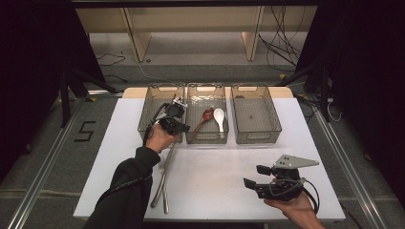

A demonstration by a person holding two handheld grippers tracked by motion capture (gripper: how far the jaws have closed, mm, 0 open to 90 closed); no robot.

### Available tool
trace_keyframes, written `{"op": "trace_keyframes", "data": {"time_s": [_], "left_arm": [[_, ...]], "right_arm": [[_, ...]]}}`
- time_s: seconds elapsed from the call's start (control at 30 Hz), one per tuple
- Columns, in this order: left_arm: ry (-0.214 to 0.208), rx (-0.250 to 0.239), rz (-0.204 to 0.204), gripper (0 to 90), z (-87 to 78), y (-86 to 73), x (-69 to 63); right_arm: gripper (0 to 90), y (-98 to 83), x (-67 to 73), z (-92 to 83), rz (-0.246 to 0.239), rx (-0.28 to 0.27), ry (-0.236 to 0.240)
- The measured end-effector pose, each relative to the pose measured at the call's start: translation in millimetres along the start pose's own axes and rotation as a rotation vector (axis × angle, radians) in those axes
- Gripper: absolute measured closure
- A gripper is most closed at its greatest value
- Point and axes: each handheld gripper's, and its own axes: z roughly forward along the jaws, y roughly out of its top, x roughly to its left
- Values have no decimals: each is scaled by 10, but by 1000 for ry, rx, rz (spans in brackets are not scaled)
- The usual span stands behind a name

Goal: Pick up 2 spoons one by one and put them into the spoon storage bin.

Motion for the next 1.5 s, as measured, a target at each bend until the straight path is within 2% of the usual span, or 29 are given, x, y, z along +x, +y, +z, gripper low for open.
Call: {"op": "trace_keyframes", "data": {"time_s": [0.23, 0.33, 0.4, 0.5, 0.63, 0.8, 0.87, 1.07, 1.5], "left_arm": [[-24, -46, 4, 887, -152, 28, -50], [-38, -54, 3, 807, -235, -4, -59], [-43, -52, 7, 714, -307, -48, -63], [-63, -61, -3, 640, -403, -119, -53], [-49, -40, -1, 533, -507, -241, -41], [-51, -3, -17, 443, -579, -399, -11], [-40, 1, -18, 411, -609, -438, -24], [-19, 20, -17, 350, -667, -546, -58], [12, 71, -20, 269, -624, -718, -118]], "right_arm": [[304, -6, -13, -5, 0, 1, -1], [304, -2, -5, -7, -1, -3, 0], [304, -1, -1, -8, 0, -2, -1], [304, 0, 1, -5, 4, 0, -1], [304, 1, 0, -2, 4, 0, -4], [303, 0, -5, -3, 1, -5, -7], [303, 3, 1, -3, 2, -1, -9], [303, 3, 2, -10, 0, -7, -12], [292, -2, -11, -32, 7, -13, -21]]}}
